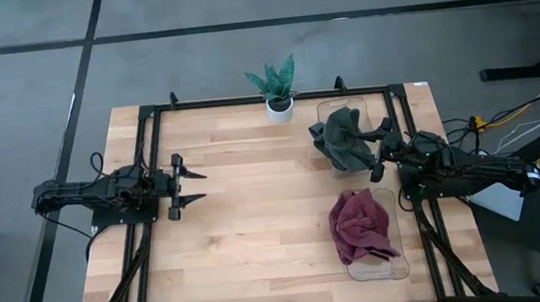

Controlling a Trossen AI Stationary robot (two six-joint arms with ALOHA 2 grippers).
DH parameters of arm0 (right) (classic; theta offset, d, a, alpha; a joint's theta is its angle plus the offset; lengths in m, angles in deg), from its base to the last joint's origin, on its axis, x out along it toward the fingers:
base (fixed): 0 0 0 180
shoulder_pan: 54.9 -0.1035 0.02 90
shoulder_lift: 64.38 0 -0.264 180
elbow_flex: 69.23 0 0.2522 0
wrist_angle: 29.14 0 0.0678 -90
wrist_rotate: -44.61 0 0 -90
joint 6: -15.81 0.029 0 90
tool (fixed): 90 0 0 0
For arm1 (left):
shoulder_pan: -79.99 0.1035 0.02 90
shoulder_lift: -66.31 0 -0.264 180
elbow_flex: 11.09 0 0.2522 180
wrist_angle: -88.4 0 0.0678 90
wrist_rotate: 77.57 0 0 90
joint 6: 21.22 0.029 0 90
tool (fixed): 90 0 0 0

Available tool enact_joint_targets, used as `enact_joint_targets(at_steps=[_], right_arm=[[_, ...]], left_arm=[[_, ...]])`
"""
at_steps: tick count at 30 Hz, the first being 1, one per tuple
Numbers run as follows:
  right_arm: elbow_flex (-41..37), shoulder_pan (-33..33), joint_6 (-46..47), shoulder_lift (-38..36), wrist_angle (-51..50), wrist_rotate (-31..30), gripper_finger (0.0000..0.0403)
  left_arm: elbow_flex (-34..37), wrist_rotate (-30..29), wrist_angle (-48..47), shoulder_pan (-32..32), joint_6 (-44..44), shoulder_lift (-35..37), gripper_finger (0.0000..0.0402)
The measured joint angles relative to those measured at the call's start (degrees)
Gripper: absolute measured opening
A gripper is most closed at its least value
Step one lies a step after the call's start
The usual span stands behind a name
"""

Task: Pick & Place hat
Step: Return To Home Position

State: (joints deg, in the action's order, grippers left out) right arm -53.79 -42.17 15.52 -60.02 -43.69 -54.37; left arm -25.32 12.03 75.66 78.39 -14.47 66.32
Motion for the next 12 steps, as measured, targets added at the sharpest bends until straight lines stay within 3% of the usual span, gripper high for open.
enact_joint_targets(at_steps=[12], right_arm=[[0.0,0.0,0.0,0.0,0.0,0.0,0.0264]], left_arm=[[0.0,0.0,0.0,0.0,0.0,0.0,0.023]])
